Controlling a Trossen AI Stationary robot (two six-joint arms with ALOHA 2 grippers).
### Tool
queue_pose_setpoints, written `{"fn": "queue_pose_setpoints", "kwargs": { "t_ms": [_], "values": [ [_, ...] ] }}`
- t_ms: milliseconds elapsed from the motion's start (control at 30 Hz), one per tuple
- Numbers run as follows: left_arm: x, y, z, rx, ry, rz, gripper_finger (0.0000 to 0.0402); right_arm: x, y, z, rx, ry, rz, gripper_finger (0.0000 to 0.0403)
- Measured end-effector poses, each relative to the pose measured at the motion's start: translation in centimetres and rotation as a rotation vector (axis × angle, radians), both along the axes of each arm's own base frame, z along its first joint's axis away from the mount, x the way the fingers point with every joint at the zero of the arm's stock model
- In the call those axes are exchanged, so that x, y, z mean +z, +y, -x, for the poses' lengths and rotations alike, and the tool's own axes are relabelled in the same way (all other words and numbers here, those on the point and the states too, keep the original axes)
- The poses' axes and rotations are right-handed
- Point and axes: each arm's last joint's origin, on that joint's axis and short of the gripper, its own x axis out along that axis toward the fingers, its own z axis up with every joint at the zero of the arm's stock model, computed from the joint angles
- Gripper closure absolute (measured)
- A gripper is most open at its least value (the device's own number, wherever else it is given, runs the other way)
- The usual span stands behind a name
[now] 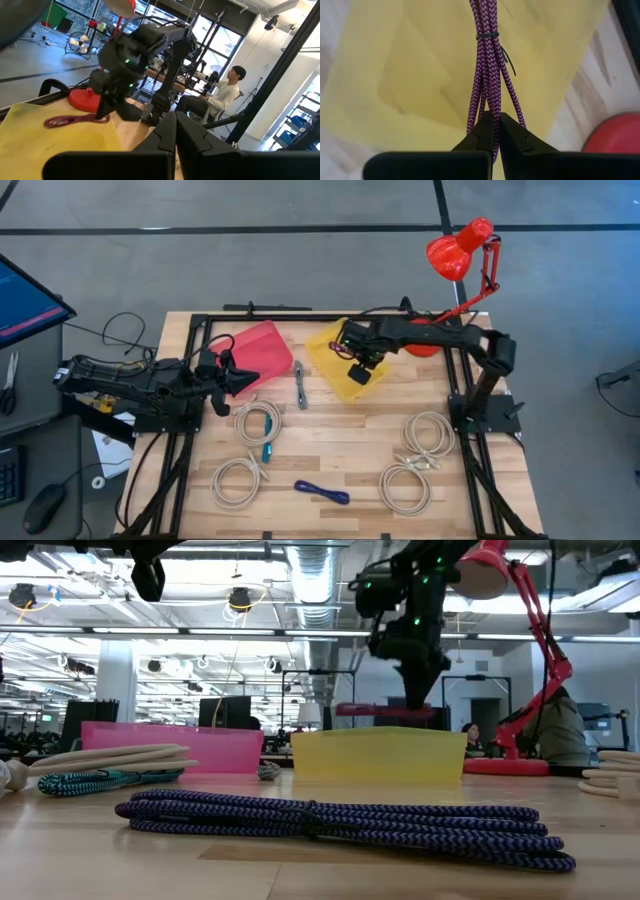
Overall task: Pick & Place USB Port
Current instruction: Put the pink charger cable into the yellow transparent bin
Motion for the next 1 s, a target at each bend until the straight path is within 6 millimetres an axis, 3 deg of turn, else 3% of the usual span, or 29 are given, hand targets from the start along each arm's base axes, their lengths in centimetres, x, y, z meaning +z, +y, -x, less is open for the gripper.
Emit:
{"fn": "queue_pose_setpoints", "kwargs": {
  "t_ms": [400,1000],
  "values": [
    [0.0,0.0,0.0,0.000,0.000,0.000,0.0396,-4.1,-1.6,-1.8,-0.019,0.040,-0.017,0.0403],
    [0.0,0.0,0.0,0.000,0.001,-0.001,0.0396,-5.3,-2.6,-2.0,-0.041,0.040,-0.018,0.0403]
  ]
}}
